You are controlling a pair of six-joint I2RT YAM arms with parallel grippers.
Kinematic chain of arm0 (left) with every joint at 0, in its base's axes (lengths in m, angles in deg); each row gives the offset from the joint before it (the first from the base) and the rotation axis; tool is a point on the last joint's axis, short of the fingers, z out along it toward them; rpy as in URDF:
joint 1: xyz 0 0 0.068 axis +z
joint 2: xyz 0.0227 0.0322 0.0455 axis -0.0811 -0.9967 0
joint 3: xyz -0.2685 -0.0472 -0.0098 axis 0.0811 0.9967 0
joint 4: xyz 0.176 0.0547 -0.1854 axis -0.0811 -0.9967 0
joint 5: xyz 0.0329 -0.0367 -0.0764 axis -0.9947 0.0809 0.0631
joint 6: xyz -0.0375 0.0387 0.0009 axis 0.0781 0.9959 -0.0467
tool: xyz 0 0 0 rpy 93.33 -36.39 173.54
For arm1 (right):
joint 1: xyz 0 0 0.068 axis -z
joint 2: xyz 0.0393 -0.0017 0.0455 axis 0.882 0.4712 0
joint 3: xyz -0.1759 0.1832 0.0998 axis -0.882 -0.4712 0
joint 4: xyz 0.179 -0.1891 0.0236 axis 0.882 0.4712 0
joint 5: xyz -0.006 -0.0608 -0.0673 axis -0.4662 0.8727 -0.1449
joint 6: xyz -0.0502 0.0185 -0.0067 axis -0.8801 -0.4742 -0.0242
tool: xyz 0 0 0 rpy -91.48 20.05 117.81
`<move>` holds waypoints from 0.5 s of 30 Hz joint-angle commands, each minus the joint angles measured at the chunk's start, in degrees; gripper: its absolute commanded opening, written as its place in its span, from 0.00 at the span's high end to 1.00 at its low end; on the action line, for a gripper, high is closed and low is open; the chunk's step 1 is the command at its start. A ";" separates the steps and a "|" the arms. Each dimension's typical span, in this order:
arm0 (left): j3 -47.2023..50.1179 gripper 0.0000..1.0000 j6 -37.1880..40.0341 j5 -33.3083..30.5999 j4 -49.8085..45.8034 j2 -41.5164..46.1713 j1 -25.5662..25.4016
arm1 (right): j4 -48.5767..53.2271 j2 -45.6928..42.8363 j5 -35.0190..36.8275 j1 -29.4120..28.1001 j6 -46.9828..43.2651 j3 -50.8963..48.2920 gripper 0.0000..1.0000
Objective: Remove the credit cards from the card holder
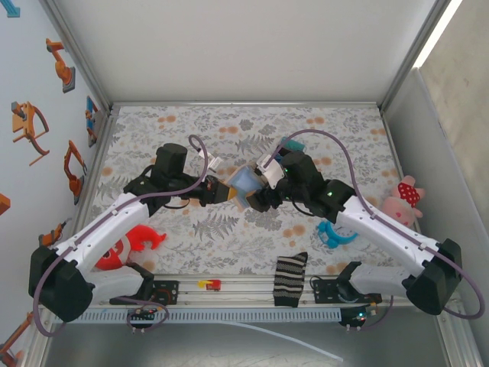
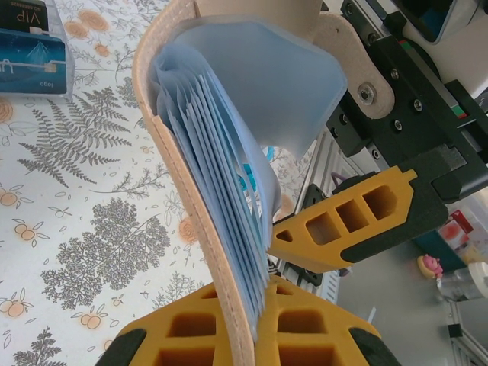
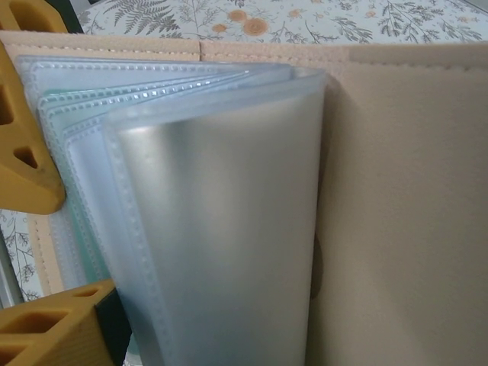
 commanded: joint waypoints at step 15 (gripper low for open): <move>-1.84 1.00 -0.36 2.54 2.33 -0.93 0.20 | 0.22 0.64 -2.71 -0.85 -1.24 1.96 0.23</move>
